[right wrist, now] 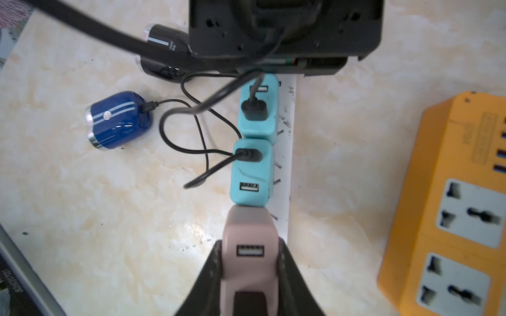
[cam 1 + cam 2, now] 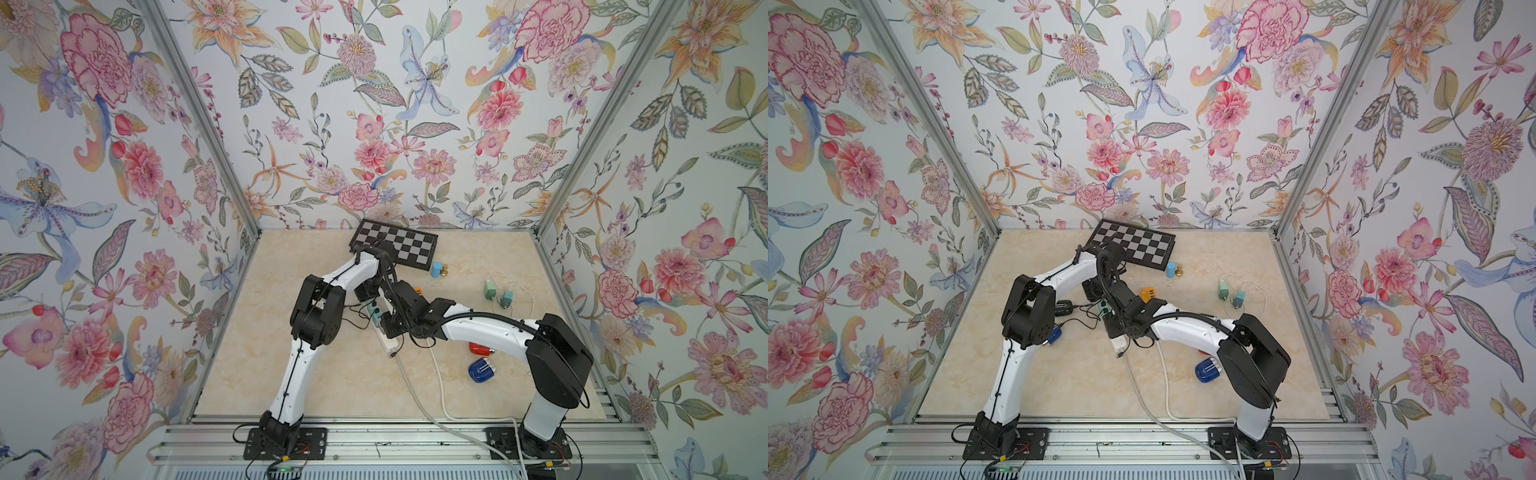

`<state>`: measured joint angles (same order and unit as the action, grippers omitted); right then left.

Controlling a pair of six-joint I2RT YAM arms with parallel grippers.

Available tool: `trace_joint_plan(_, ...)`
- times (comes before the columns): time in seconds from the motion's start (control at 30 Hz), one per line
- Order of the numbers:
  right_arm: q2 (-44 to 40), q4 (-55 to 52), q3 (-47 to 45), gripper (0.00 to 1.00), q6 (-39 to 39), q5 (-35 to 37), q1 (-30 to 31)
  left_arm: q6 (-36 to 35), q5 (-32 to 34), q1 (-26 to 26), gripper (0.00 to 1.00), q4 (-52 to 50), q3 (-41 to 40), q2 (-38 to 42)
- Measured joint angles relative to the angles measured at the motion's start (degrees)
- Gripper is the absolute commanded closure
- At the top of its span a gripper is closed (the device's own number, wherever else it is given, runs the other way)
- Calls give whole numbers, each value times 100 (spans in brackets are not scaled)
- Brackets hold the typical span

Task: Unplug the electric shaver
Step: Remove the plug from the socket.

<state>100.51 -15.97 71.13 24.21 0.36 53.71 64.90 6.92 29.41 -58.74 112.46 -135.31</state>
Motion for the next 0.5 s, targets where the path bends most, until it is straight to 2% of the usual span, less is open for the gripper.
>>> trace_joint_plan(0.3,-114,181,256,98,-299,223,551,0,24,2,71,9,-7,0)
trace_joint_plan(0.5,-254,-179,166,98,-389,509,625,-15,28,2,65,9,-7,0)
